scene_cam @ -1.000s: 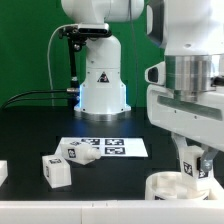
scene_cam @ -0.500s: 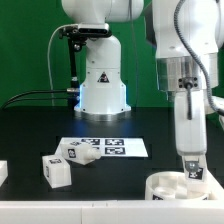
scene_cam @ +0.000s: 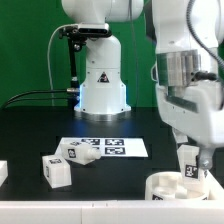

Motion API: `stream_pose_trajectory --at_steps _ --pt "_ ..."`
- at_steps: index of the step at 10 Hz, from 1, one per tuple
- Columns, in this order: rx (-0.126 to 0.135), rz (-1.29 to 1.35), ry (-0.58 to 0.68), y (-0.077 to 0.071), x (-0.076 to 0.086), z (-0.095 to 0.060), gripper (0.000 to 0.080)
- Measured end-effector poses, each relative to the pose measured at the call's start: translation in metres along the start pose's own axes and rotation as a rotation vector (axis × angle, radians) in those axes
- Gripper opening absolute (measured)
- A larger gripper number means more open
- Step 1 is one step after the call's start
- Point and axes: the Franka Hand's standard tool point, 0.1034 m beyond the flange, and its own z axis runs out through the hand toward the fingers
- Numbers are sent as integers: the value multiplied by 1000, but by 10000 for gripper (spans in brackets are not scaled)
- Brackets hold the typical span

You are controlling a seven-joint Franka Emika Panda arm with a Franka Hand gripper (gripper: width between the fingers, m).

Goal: Assemble stool

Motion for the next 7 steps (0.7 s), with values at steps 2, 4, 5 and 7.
stream_pose_trajectory --at_steps 2,4,5,7 --pt "2 -162 -1 1 0 -3 647" --pt "1 -317 0 1 0 -2 649" --pt "0 -400 0 1 0 -2 649" --pt "-12 -840 12 3 2 -6 649"
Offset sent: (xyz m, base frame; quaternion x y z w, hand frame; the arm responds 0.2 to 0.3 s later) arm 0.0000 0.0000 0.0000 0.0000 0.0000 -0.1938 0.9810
